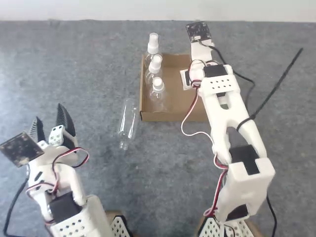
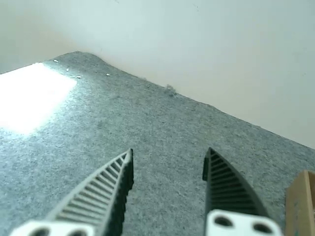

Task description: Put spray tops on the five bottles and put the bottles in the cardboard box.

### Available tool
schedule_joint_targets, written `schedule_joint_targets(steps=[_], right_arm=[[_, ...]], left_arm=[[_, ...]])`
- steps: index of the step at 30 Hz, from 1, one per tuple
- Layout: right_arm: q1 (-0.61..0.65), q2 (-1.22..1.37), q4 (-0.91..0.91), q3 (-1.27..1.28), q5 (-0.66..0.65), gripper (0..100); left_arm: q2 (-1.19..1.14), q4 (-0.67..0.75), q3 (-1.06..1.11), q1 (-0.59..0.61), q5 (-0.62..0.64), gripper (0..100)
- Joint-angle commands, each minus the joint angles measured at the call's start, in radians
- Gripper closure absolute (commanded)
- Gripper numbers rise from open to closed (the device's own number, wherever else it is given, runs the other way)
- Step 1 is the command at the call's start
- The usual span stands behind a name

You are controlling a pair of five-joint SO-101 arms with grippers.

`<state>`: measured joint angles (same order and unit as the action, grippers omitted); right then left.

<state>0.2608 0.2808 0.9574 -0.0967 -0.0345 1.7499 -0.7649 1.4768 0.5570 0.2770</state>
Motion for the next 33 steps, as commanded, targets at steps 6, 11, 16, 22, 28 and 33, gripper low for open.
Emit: schedule_joint_targets(steps=[6, 11, 16, 22, 28, 33], right_arm=[[0.03, -0.142, 0.127, -0.021, 0.014, 66.7], [0.067, -0.193, 0.206, -0.023, 0.006, 82.1], [0.081, -0.252, 0.308, -0.023, 0.006, 82.8], [0.081, -0.302, 0.375, -0.023, 0.008, 82.8], [0.082, -0.326, 0.438, -0.023, 0.008, 83.1], [0.136, -0.407, 0.526, -0.023, 0.006, 83.2]], left_arm=[[0.012, 0.005, -0.007, 0.0, -0.009, 79], [0.012, 0.005, -0.007, 0.0, -0.009, 79], [0.012, 0.005, -0.007, 0.002, -0.009, 79], [0.012, 0.005, -0.007, 0.002, -0.009, 79], [0.012, 0.005, -0.007, 0.002, -0.009, 79], [0.012, 0.029, -0.007, 0.069, -0.002, 79]])
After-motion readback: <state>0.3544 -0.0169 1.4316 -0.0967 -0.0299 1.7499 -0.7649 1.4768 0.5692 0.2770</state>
